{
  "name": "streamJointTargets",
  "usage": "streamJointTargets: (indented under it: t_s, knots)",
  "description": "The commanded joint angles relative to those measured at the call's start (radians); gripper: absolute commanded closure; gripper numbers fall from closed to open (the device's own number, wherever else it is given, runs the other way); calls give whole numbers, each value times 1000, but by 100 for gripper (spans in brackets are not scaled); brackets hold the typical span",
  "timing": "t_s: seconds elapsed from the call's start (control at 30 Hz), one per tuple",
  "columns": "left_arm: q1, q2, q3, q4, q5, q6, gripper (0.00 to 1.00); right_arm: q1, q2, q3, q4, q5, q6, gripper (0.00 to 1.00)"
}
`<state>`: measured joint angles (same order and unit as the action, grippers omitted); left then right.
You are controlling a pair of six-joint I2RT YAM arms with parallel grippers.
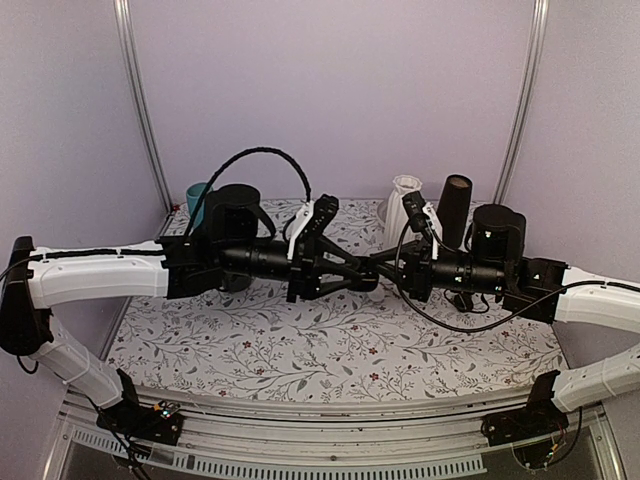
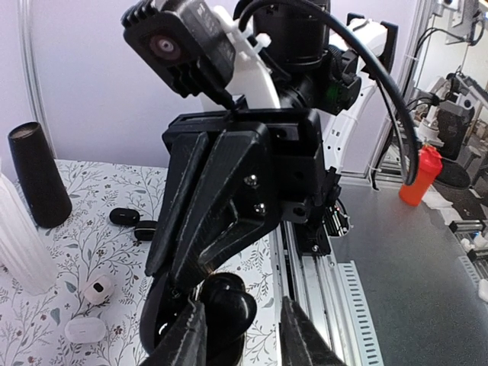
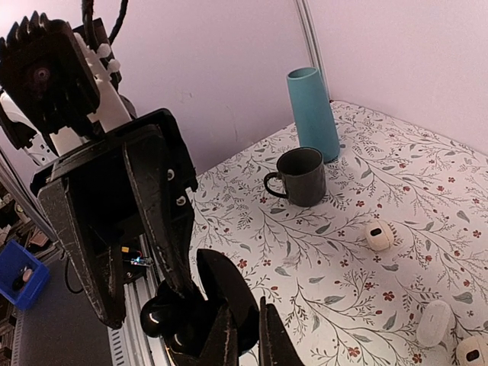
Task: Insert the wireless bluetooth earbuds into the charging case
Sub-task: Insert the left earbud into the left side groove of the charging case.
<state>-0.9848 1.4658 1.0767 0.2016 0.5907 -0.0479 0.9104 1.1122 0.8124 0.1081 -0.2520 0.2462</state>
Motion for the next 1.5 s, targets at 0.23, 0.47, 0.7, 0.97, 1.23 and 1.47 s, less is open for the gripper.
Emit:
streamJointTargets:
  t_s: [0.23,0.47,0.7,0.97,1.23,1.47]
  knots:
    - [-10,-31,-39,21,-82,-21,65,-2,-15,46,26,-11,11,97]
    - [-8,-38,-44,25,-100,-24,66,1,-4,41,18,-17,17,97]
    - [-7,-46,-49,47,-102,-44,63,6,7,44,2,-14,16,97]
    - [-6,-56,-43,56,-100,-46,58,24,21,55,-34,15,-3,97]
    - [-5,-66,-18,-6,-65,-6,59,28,30,71,-64,20,-17,97]
    - [-6,-81,32,-161,-86,113,59,41,31,76,-87,51,-45,97]
